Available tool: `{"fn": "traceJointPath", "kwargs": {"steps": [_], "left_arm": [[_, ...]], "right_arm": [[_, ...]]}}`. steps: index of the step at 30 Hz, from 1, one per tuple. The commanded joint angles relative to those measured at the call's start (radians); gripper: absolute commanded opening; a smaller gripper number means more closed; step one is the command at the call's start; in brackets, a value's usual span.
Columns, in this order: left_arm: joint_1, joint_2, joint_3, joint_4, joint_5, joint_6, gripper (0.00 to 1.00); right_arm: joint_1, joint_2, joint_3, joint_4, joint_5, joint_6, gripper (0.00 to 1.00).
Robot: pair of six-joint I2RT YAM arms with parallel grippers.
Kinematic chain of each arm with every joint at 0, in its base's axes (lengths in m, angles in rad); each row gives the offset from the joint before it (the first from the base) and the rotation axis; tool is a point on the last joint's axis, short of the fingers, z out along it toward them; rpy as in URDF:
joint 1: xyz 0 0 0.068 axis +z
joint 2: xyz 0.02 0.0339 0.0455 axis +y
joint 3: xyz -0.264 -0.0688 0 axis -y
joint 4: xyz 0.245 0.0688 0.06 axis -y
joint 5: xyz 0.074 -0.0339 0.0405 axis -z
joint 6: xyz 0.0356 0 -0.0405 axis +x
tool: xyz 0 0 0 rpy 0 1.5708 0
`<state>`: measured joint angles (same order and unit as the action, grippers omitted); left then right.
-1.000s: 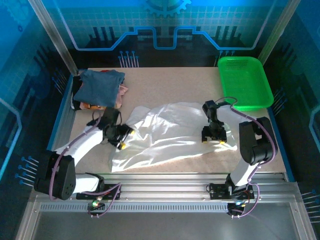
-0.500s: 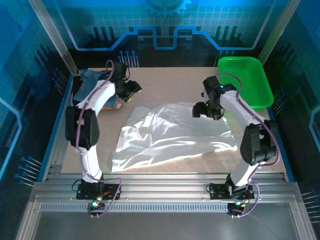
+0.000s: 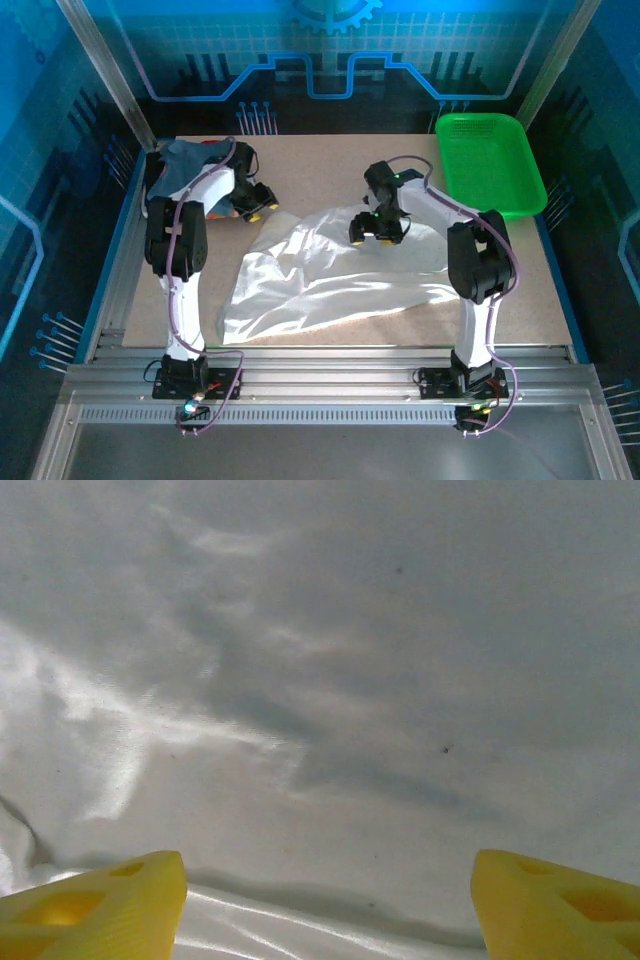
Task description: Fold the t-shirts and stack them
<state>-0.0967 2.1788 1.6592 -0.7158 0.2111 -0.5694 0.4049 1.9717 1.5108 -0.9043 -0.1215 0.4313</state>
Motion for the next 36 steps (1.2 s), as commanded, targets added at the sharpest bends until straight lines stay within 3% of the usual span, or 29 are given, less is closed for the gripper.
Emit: {"fn": "traceJointPath", "kwargs": {"steps": [1,4,11,19,28,36], "left_arm": [[-0.010,0.035,-0.045,0.058,0.091,0.005,0.50],[-0.017,0.033,-0.081,0.104,0.130,-0.009,0.47],[-0.014,-0.006,-0.144,0.207,0.242,-0.021,0.20],[-0.001,-0.064,-0.167,0.260,0.303,0.001,0.00],[0.066,-0.243,-0.263,0.206,0.125,0.066,0.00],[0.047,-0.382,-0.350,0.211,0.080,0.136,0.00]], "right_arm": [[0.002,0.024,-0.031,0.016,-0.039,0.024,0.76],[0.005,0.037,-0.055,0.039,-0.046,0.032,0.75],[-0.002,0.137,-0.048,-0.001,0.002,0.062,0.72],[-0.015,0.179,-0.059,-0.009,0.023,0.089,0.69],[-0.034,0.185,-0.069,-0.022,0.042,0.089,0.69],[-0.046,0.193,-0.083,-0.021,0.044,0.082,0.68]]}}
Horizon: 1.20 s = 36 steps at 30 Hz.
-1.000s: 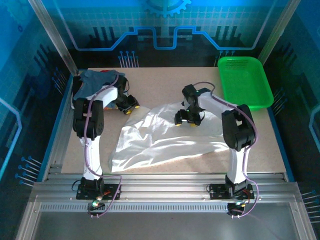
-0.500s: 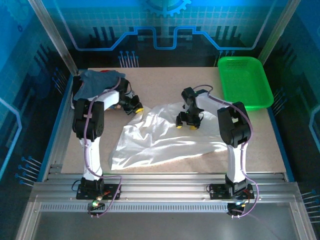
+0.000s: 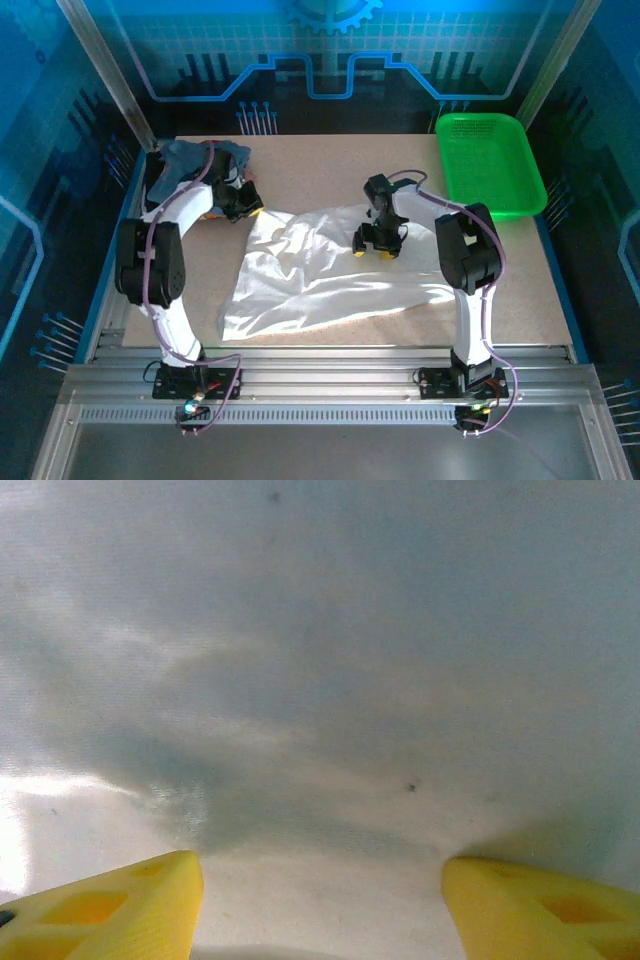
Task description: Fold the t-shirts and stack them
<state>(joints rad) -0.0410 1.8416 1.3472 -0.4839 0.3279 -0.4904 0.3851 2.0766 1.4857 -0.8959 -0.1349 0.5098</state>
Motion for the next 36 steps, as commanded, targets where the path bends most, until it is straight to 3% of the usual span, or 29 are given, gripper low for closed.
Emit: {"fn": "traceJointPath", "kwargs": {"steps": [1,8,13,19,24,26,28,30,34,36], "left_arm": [[-0.014,-0.062,-0.053,-0.021,-0.036,0.066,0.00],[-0.117,-0.177,-0.143,-0.086,-0.053,0.111,0.00],[-0.271,-0.295,-0.260,-0.162,-0.086,0.116,0.00],[-0.447,-0.336,-0.397,-0.281,-0.123,-0.026,0.00],[-0.520,-0.318,-0.497,-0.262,-0.122,-0.120,0.00],[-0.520,-0.330,-0.509,-0.250,-0.134,-0.140,0.08],[-0.519,-0.361,-0.490,-0.241,-0.148,-0.159,0.34],[-0.519,-0.398,-0.453,-0.231,-0.160,-0.178,0.49],[-0.514,-0.465,-0.359,-0.201,-0.193,-0.212,0.67],[-0.499,-0.451,-0.314,-0.197,-0.181,-0.206,0.70]], "right_arm": [[-0.028,0.088,-0.060,-0.028,0.057,0.003,0.68],[-0.038,0.073,-0.076,-0.023,0.052,-0.001,0.68],[-0.040,0.052,-0.092,-0.018,0.046,0.003,0.68],[-0.050,0.004,-0.113,-0.017,0.030,0.009,0.68],[-0.063,-0.028,-0.120,-0.021,0.029,0.011,0.69],[-0.069,-0.044,-0.126,-0.021,0.032,0.011,0.69],[-0.075,-0.059,-0.135,-0.024,0.035,0.009,0.69],[-0.078,-0.071,-0.146,-0.022,0.036,0.007,0.69],[-0.083,-0.087,-0.166,-0.015,0.035,0.004,0.69],[-0.083,-0.091,-0.169,-0.014,0.031,0.003,0.70]]}}
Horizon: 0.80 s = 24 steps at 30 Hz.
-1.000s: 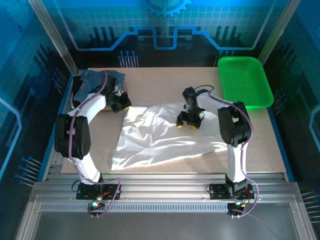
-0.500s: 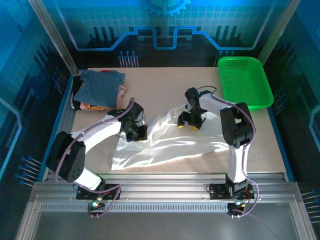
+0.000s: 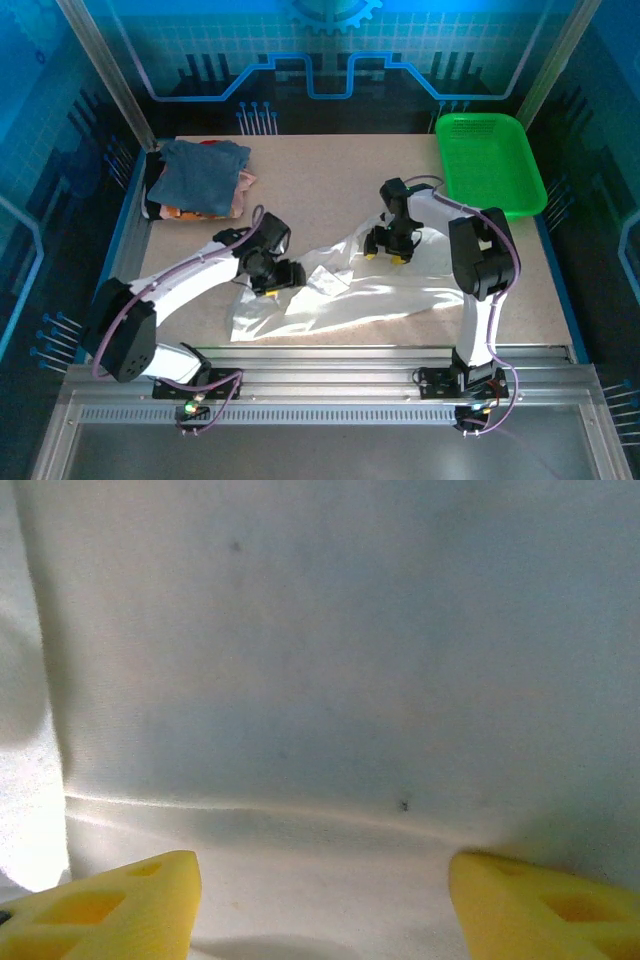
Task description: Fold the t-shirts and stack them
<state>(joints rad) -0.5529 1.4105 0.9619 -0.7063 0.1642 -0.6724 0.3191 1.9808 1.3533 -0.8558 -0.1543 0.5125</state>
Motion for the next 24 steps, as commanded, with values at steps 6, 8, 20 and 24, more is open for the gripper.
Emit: {"fn": "traceJointPath", "kwargs": {"steps": [6,8,20,24], "left_arm": [[0.009,0.170,0.217,0.013,0.111,0.178,0.69],[0.002,0.248,0.269,-0.026,0.102,0.243,0.66],[-0.019,0.443,0.376,-0.038,0.067,0.304,0.57],[-0.033,0.450,0.376,-0.021,0.106,0.320,0.56]], "right_arm": [[-0.017,-0.003,-0.037,-0.044,0.040,-0.015,0.71],[-0.017,-0.012,-0.042,-0.036,0.034,-0.018,0.72],[-0.017,-0.046,-0.075,-0.020,0.025,-0.017,0.73],[-0.018,-0.044,-0.084,-0.017,0.025,-0.014,0.72]]}}
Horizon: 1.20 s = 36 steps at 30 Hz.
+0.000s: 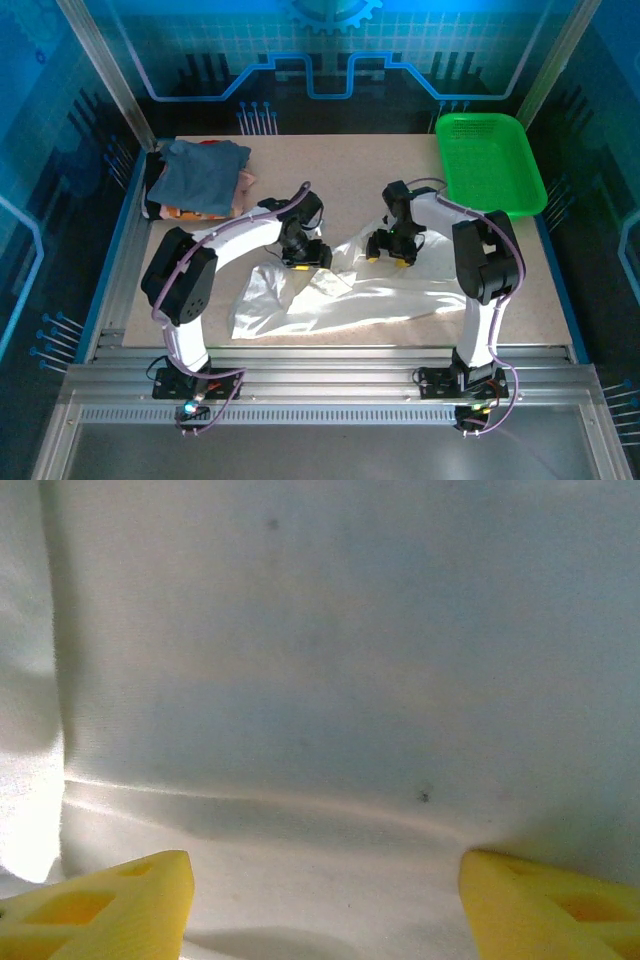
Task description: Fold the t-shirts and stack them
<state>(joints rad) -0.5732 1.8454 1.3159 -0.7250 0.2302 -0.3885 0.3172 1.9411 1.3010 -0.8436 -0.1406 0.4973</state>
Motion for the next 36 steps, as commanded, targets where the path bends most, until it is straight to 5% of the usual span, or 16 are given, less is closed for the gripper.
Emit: {"fn": "traceJointPath", "kwargs": {"steps": [1,12,25,36], "left_arm": [[-0.013,0.017,0.020,0.002,0.052,0.039,0.56],[-0.028,0.077,0.052,-0.001,0.061,0.075,0.47],[-0.028,0.060,0.040,0.010,0.042,0.083,0.00],[0.096,-0.085,0.101,-0.013,-0.016,0.062,0.00]], "right_arm": [[-0.015,-0.006,-0.035,-0.027,0.012,0.004,0.72],[-0.010,-0.010,-0.048,-0.023,0.018,0.014,0.72],[0.006,-0.013,-0.060,-0.016,0.024,0.026,0.71],[0.006,-0.046,-0.099,-0.001,0.036,0.035,0.72]]}}
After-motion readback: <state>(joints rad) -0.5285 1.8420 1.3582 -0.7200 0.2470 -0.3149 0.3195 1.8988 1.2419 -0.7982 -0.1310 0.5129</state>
